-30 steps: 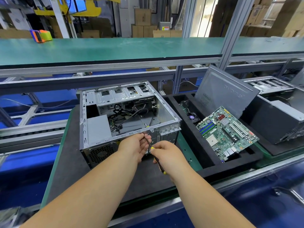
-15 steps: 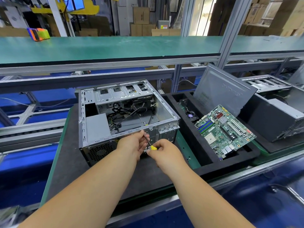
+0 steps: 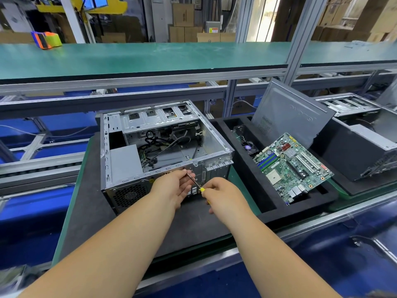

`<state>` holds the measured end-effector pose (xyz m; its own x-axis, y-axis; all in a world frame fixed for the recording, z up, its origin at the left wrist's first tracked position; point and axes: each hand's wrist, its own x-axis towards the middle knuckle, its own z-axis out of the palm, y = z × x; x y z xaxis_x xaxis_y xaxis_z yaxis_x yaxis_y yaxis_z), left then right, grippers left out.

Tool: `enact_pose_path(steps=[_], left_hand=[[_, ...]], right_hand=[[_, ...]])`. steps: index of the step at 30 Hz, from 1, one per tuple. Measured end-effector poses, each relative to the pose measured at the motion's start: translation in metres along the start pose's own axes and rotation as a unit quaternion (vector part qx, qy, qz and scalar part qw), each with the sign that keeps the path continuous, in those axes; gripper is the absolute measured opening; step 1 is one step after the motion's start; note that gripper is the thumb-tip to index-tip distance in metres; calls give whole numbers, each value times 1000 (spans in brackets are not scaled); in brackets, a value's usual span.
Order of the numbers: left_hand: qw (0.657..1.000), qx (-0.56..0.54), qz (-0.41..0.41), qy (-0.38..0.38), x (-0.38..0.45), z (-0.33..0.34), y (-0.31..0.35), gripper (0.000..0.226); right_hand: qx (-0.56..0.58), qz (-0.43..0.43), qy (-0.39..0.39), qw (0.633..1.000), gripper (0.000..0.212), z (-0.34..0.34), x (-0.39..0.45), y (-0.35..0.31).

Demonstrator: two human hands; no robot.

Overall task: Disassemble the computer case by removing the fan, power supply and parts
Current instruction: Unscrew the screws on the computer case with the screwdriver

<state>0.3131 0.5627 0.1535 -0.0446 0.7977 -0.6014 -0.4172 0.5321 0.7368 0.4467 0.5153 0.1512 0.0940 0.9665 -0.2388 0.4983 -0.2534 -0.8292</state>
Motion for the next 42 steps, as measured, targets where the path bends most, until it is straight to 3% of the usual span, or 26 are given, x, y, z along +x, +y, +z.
enact_pose_path(steps=[12, 16, 19, 26, 33, 38, 42], left_hand=[[998, 50, 40, 3, 1, 12, -2, 24], [986, 134, 63, -82, -3, 28, -12, 23], [971, 191, 42, -141, -5, 42, -18, 17], [970, 177, -31, -162, 7, 67, -28, 17], [955, 264, -5, -134, 24, 92, -40, 23], [938, 308, 49, -149, 30, 94, -32, 17], [923, 326, 104, -178, 26, 92, -18, 14]], right_hand=[[31, 3, -16, 999, 19, -25, 16, 11], [131, -11, -4, 991, 2, -36, 25, 13], [152, -27, 19, 988, 9, -42, 30, 19], [166, -35, 38, 985, 11, -67, 45, 45], [47, 41, 130, 990, 21, -105, 82, 88], [-33, 87, 90, 992, 15, -117, 107, 112], [-14, 99, 87, 991, 15, -114, 113, 113]])
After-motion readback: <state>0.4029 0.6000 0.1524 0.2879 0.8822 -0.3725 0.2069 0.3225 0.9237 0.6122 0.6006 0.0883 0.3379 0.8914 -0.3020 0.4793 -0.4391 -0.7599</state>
